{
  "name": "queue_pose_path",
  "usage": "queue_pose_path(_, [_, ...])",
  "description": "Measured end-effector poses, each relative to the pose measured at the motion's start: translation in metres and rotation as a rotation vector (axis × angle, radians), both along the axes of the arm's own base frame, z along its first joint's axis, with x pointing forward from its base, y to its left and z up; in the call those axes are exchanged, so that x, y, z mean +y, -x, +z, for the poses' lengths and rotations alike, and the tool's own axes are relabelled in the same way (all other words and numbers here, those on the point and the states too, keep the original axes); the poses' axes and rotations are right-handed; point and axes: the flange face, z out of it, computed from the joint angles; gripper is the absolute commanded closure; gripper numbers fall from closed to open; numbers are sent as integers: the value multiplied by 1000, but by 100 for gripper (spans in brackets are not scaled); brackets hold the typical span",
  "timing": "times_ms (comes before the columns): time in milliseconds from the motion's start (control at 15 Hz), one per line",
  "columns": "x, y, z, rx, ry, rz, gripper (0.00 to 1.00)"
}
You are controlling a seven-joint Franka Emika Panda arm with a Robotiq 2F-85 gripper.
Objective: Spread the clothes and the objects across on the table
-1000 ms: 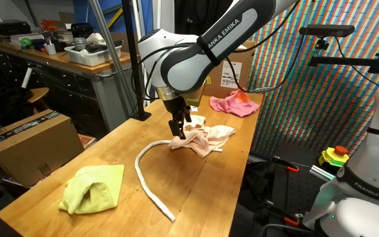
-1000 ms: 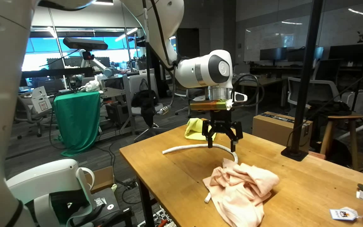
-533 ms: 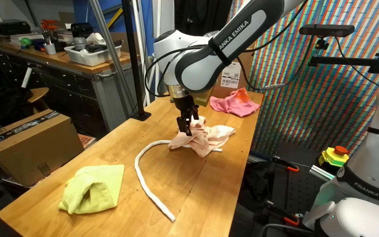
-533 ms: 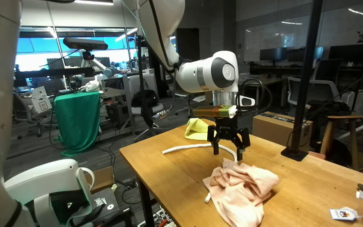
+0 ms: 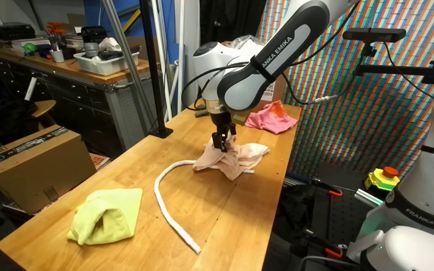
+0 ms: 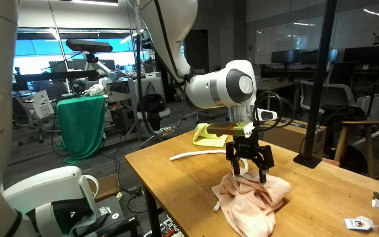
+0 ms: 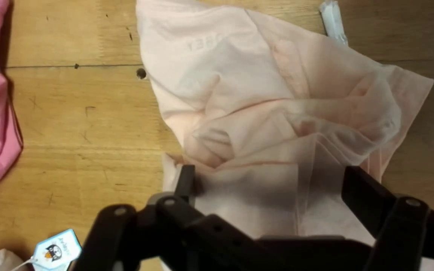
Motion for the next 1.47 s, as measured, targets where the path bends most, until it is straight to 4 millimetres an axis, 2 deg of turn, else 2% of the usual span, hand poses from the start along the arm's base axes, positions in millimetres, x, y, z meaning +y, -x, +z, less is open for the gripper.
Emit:
queue_pose_path(467, [-12,9,-14,-20,-21,-27,0])
queue_pose_path(1467, [-28,10,-36,-57,-143,-110,0])
